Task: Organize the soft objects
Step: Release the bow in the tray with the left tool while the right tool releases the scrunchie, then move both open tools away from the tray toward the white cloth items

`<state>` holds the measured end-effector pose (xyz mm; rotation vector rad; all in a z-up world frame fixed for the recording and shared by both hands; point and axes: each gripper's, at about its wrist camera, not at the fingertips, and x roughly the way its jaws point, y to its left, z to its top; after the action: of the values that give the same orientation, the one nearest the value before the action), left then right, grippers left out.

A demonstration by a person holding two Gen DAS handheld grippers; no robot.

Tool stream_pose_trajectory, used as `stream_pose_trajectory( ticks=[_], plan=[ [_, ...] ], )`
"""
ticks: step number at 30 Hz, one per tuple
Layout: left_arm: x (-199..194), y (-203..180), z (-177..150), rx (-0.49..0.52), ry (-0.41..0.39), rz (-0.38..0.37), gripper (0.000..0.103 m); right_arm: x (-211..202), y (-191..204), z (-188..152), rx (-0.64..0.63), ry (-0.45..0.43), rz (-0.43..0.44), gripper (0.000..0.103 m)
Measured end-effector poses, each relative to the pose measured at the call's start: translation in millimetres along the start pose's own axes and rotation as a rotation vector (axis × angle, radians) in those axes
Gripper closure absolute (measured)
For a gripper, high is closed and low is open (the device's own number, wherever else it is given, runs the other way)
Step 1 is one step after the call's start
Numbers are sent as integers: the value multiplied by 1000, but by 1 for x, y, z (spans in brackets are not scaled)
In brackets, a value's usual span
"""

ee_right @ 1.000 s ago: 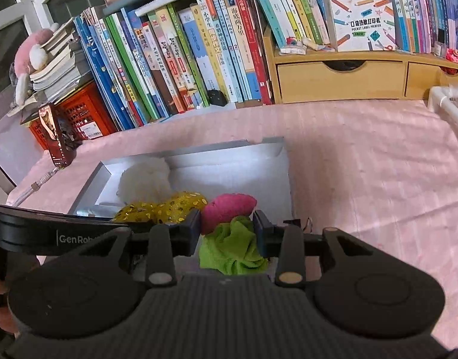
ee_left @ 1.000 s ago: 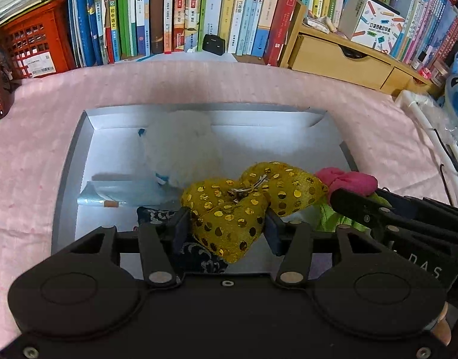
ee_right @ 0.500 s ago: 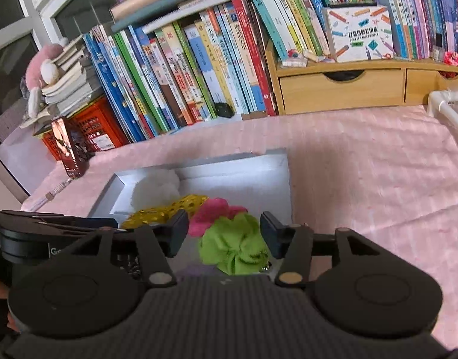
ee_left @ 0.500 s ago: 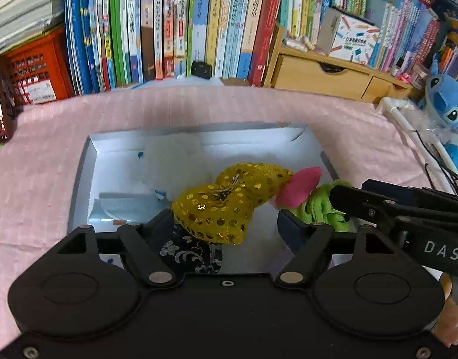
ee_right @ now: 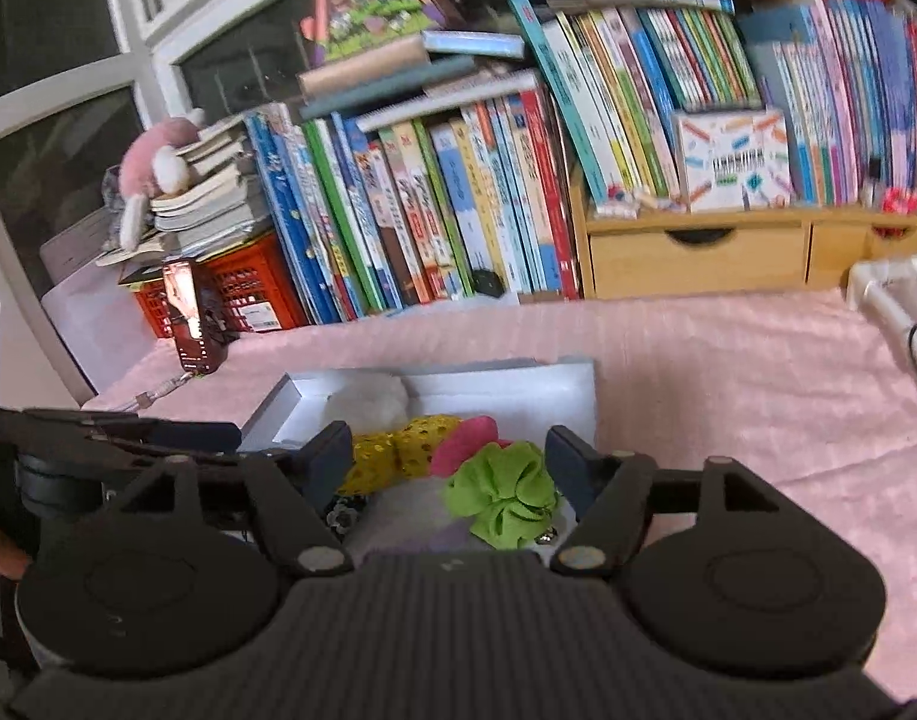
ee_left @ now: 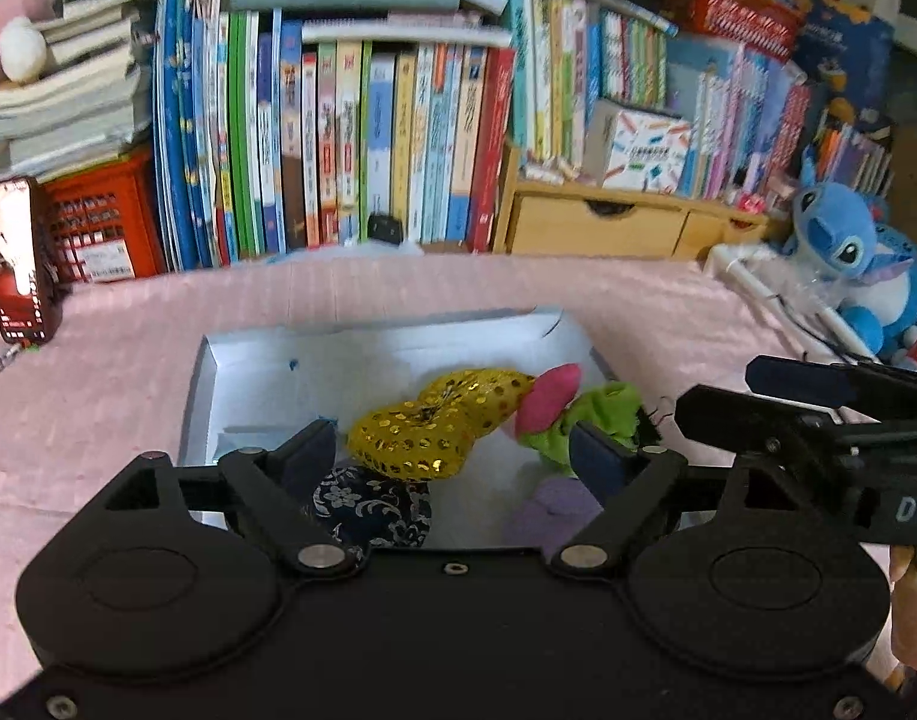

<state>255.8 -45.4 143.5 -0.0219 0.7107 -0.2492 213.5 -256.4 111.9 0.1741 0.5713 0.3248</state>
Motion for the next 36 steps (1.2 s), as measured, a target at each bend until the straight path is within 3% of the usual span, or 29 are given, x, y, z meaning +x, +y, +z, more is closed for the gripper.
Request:
stream_pose_trajectory(
  ticks=[6,18,24,32,36],
  plan=[
    [-35,-9,-17,32,-74,-36,16,-35,14,-9,-65,-71,11,14],
    [-92,-32,-70,109,-176,-109,13,-98,15,-24,-78,-167,34,8],
    [-108,-36,-104,92,-199,-152,13,-118,10,-45,-74,-205,2,7],
    [-129,-52,-147,124,-274,-141,11,-129,-2,-76,-16,-215,-49,7],
    [-133,-60,-170,138,-271,-146,10,-135,-5,-92,2,-216,-77,7]
  ],
)
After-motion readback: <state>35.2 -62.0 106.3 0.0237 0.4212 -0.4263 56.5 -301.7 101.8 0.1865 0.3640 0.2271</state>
